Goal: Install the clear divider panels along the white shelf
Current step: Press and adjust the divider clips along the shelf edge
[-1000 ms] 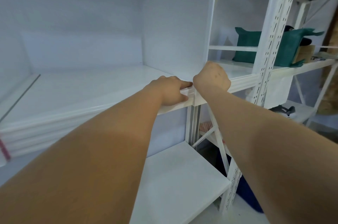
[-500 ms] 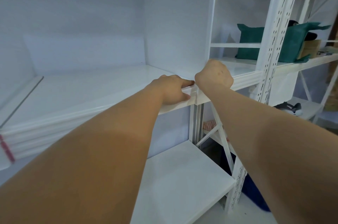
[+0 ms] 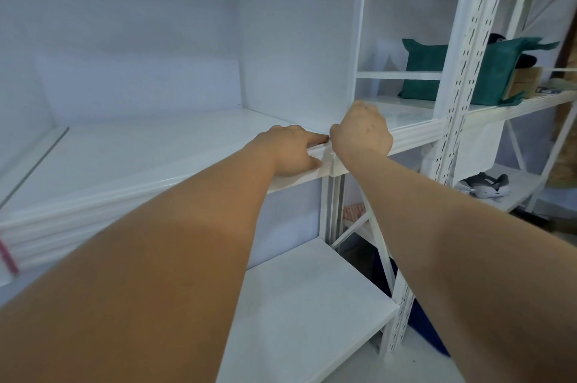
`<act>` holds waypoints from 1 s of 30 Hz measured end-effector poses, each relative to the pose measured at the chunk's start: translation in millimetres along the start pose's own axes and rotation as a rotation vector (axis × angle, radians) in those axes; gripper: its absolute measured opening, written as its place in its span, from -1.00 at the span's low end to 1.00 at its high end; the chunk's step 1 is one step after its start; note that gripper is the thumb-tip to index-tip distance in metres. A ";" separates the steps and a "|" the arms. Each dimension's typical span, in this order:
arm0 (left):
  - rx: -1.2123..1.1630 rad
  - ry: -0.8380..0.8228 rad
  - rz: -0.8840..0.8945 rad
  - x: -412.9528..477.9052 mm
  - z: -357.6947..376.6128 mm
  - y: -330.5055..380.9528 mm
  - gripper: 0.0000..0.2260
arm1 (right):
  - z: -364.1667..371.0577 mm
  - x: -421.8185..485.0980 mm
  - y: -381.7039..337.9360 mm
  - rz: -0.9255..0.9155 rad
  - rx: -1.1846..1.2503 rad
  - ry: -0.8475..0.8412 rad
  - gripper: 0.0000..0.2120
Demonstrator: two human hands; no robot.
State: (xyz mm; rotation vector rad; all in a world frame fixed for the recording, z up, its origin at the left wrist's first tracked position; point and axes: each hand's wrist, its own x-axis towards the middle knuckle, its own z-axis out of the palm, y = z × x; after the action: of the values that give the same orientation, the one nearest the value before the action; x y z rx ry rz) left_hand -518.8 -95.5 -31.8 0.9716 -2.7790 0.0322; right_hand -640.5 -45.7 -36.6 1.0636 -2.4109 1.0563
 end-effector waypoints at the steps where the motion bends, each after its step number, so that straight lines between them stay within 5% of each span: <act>1: 0.002 0.000 -0.001 -0.6 -0.7 0.5 -0.49 | 1.2 0.3 0.5 0.005 0.001 0.000 -0.72; 30: -0.041 0.021 -0.009 -4.8 -4.3 1.7 -0.51 | 6.6 0.9 11.6 -0.152 0.025 0.135 -0.74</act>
State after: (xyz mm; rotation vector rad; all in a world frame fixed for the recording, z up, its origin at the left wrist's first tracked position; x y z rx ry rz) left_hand -515.5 -90.8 -28.5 0.9679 -2.7454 -0.0152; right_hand -649.5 -45.6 -46.5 1.1262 -2.1793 1.0729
